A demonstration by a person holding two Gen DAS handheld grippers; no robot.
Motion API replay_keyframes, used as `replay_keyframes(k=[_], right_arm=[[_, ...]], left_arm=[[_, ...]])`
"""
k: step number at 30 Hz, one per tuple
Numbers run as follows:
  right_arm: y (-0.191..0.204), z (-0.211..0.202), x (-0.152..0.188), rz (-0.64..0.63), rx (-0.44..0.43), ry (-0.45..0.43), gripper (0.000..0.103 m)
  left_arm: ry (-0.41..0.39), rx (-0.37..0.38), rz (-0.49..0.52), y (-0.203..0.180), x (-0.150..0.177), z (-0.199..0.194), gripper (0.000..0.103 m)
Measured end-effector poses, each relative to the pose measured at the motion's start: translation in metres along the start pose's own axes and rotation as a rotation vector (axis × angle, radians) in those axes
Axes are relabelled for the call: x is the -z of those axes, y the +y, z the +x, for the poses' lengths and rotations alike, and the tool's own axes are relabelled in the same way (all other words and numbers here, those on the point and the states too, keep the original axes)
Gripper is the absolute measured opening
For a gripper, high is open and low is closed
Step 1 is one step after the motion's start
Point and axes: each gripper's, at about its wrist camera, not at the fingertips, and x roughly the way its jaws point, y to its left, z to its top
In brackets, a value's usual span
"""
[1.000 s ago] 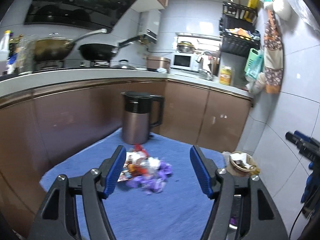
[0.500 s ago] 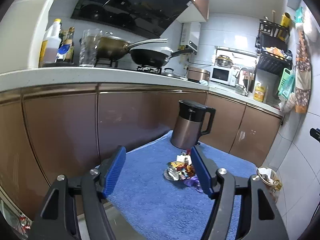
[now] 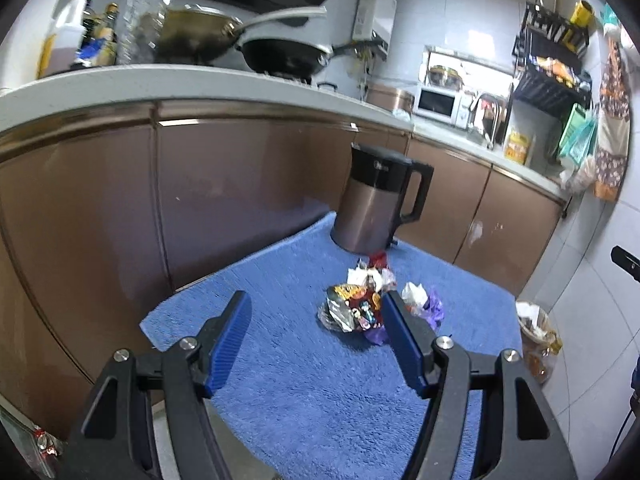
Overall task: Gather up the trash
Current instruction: 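Grasp the purple wrapper with the right tool while the left tool grasps a snack bag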
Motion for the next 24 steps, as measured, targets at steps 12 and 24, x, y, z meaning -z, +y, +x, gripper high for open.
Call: replay_keyframes(k=[12, 24], right_arm=[[0.022, 0.119, 0.04, -0.014, -0.153, 0.219, 0.059], [0.034, 0.242, 0.086, 0.076, -0.311, 0.457, 0.042]], left_arm=[[0.235, 0.106, -0.067, -0.006, 0.012, 0.124, 0.065], [0.396, 0.186, -0.152, -0.015, 0.023, 0.222, 0.052]])
